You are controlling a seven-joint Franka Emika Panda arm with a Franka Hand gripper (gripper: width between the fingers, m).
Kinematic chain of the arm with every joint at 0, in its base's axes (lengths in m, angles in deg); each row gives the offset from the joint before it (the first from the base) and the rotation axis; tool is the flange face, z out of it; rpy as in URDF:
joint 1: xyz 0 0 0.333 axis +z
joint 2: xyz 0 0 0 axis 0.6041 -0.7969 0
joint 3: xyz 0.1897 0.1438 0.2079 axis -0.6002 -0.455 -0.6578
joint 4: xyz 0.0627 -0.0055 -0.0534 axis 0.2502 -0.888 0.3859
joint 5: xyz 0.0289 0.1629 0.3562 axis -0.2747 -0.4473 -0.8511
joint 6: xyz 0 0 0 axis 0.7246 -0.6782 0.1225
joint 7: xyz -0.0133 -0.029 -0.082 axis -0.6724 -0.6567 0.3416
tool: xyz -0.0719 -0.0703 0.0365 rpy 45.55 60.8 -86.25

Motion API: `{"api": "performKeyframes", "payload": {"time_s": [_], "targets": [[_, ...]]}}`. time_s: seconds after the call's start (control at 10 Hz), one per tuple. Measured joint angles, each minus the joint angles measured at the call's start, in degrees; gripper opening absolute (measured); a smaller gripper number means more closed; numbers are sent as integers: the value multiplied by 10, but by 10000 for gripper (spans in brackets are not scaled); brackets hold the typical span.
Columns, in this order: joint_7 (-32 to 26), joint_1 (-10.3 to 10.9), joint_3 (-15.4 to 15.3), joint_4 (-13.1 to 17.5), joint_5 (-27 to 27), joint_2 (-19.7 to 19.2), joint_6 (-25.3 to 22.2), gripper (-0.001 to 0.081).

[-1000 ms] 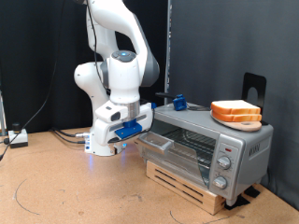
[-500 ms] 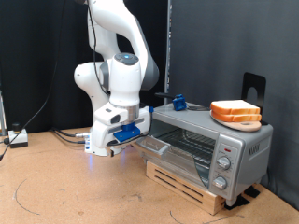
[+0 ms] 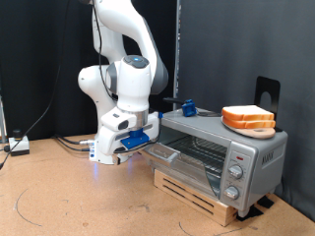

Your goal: Make a piece of toast with the oven

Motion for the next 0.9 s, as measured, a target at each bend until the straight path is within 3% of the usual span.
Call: {"api": "performKeyframes", "payload": {"time_s": [0.4,0.9], "targets": [[-86,5,12,-1,-155,7,-36,807],[-96,7,9,0,-190,37,-69,807]]}}
